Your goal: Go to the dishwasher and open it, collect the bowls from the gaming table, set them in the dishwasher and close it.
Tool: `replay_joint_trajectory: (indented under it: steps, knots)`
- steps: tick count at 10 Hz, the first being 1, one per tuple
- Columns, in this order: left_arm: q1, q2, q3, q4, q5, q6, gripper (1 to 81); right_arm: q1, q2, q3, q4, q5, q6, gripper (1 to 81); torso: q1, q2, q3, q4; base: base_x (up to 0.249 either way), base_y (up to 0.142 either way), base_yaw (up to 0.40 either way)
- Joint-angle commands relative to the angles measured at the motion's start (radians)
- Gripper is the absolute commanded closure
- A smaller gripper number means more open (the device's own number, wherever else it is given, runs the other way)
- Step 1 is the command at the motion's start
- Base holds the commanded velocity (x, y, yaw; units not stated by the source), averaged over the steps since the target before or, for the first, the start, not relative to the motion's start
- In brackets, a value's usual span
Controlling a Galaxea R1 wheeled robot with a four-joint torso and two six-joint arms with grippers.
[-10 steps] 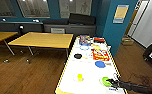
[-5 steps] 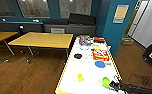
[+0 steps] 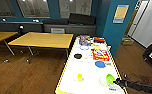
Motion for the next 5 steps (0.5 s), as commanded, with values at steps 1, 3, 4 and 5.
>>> replay_joint_trajectory:
  steps: [1,3,4,5]
  knots:
    - [-0.020,-0.008,0.011,0.005,0.060,0.005,1.0,0.230,-0.354,0.344,-0.002,-0.186,-0.012,81.1,0.000,0.000,0.000,0.000,0.000,0.000,0.000]
    - [-0.020,-0.005,0.012,0.002,0.060,0.005,1.0,0.227,-0.467,0.451,-0.005,-0.196,-0.028,81.1,0.000,0.000,0.000,0.000,0.000,0.000,0.000]
    - [-0.020,-0.002,0.011,0.003,0.060,0.005,1.0,0.221,-0.512,0.516,-0.021,-0.213,-0.088,81.1,0.000,0.000,0.000,0.000,0.000,0.000,0.000]
    - [-0.021,0.003,0.012,0.006,0.060,0.005,1.0,0.216,-0.549,0.568,-0.022,-0.275,-0.124,81.1,0.000,0.000,0.000,0.000,0.000,0.000,0.000]
